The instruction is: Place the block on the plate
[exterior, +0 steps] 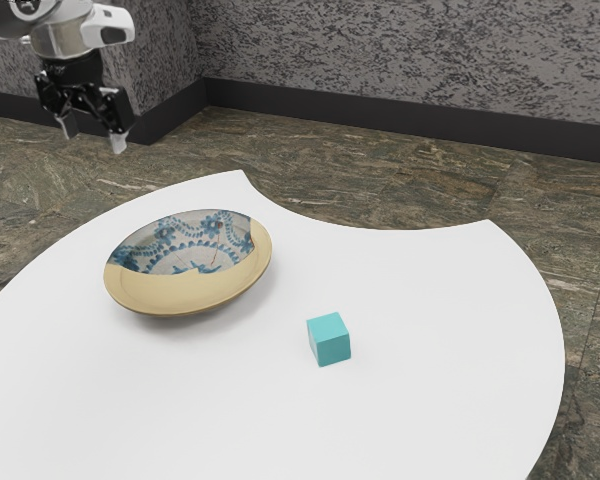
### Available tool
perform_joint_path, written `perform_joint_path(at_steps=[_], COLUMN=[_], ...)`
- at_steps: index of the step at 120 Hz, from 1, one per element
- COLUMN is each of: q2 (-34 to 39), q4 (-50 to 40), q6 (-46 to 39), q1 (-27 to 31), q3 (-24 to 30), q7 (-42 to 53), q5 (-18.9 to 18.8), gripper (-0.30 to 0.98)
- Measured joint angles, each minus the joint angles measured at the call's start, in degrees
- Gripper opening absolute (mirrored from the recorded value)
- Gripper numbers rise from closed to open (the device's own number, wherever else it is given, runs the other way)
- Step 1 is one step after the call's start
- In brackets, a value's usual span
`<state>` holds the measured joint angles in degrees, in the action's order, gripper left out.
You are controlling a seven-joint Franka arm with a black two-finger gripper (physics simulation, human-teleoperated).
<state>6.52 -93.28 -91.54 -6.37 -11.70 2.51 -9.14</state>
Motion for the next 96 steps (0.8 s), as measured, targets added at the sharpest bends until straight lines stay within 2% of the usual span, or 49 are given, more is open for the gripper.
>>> perform_joint_path(at_steps=[22,40,52,72,96], q2=[-1.2,-7.5,-12.3,-18.6,-26.3], q4=[-0.1,-2.0,-3.6,-4.2,-3.2], q6=[-0.3,-2.6,-6.4,-11.9,-18.3], q1=[0.1,0.0,-1.4,-10.6,-14.4], q3=[0.0,0.1,0.2,0.2,0.2], q7=[-1.4,-2.4,-5.0,-13.3,-23.4], q5=[0.0,0.5,4.3,10.1,15.4], gripper=[0.69,0.69,0.69,0.68,0.69])
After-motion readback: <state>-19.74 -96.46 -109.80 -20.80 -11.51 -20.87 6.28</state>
